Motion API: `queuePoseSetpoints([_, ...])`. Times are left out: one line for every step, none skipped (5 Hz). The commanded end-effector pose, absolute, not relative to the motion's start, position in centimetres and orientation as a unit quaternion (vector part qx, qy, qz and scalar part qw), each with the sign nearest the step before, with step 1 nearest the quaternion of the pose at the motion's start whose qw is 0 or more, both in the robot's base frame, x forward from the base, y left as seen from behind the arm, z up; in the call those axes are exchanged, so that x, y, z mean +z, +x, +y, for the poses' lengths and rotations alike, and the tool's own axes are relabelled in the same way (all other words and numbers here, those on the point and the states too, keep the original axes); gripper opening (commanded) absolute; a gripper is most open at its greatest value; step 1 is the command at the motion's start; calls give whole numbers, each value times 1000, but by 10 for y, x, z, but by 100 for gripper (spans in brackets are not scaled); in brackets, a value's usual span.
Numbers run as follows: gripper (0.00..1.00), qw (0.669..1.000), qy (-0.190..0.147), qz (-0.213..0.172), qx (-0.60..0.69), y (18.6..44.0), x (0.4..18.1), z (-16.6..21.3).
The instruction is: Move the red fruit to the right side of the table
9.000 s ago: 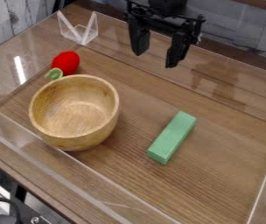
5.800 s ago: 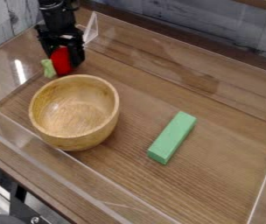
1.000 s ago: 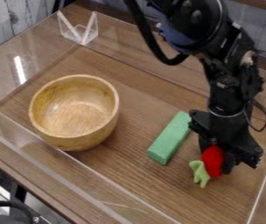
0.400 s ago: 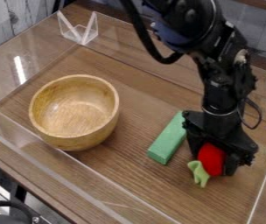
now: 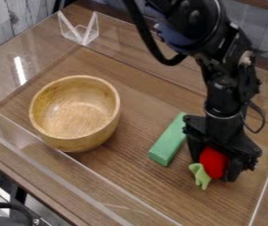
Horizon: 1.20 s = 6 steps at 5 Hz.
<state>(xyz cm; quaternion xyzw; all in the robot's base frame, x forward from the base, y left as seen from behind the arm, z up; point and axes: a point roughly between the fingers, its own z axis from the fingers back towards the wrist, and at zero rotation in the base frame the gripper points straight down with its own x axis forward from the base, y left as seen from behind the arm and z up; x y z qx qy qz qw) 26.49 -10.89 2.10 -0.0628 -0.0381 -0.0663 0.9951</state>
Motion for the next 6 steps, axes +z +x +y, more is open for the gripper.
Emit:
queuePoseSetpoints([100,994,-70,-64,-45,271,38,-111])
queuePoseSetpoints([100,995,-71,-61,-38,280,44,-115])
queuePoseSetpoints([100,995,-72,-59,-32,290,51,-119])
queuePoseSetpoints([100,995,-74,-62,-19,297,50,-117])
queuePoseSetpoints([0,995,-74,-65,-10,302,48,-118])
queuePoseSetpoints([100,995,-73,-62,-9,301,40,-108])
